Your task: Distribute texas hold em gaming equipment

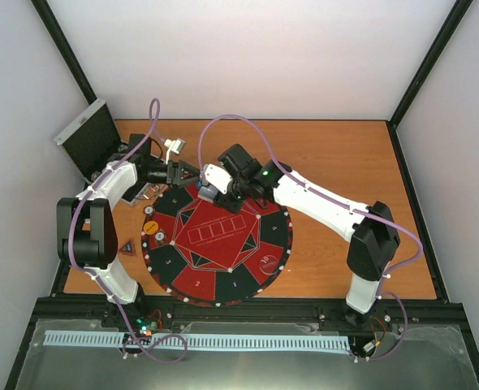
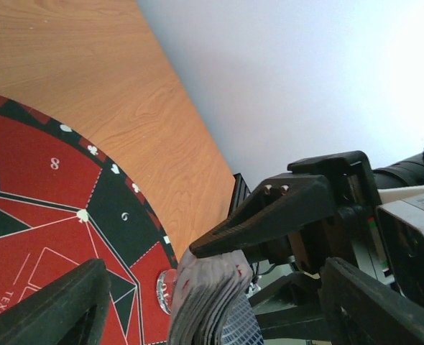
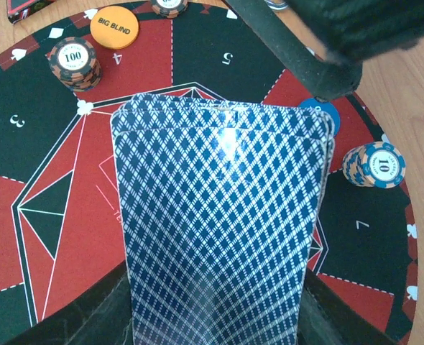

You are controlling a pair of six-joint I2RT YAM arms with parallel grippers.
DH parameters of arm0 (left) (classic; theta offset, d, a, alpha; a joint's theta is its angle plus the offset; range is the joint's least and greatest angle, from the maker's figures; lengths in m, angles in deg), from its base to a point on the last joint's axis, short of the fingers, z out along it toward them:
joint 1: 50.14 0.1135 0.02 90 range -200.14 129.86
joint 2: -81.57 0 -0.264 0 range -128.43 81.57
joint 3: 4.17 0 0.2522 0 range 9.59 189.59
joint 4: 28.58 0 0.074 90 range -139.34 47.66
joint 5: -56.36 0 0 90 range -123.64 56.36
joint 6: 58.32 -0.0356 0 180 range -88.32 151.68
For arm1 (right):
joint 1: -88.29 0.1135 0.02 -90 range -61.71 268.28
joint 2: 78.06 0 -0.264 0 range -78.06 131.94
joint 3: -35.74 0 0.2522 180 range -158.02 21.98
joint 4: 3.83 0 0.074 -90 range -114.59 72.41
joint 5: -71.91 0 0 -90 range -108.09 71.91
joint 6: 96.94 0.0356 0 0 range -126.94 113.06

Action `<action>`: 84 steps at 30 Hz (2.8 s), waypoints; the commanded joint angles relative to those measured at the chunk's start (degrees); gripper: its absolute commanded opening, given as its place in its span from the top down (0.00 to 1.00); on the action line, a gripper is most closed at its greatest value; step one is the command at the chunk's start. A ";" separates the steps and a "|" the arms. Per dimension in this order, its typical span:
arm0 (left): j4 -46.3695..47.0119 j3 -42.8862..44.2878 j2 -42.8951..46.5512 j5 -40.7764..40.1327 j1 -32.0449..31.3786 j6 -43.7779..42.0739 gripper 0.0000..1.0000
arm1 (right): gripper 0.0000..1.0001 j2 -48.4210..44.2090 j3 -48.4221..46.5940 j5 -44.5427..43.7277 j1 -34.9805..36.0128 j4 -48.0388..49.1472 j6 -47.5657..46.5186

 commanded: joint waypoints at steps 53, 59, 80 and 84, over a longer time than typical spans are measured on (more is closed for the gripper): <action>-18.39 12.91 0.63 -1.67 -3.67 -20.07 0.99 | 0.06 -12.03 25.71 38.90 -17.63 52.13 41.03; -19.15 14.50 1.64 -1.53 -3.59 -20.40 0.99 | 0.25 -8.35 26.24 39.02 -16.60 57.68 44.90; -19.47 14.92 1.54 -0.33 -2.57 -21.67 0.99 | 0.97 -5.44 23.41 44.12 -14.90 53.51 39.45; -18.75 16.04 1.67 -3.57 -1.62 -20.67 0.49 | 0.97 -5.63 20.72 42.20 -14.95 46.06 35.88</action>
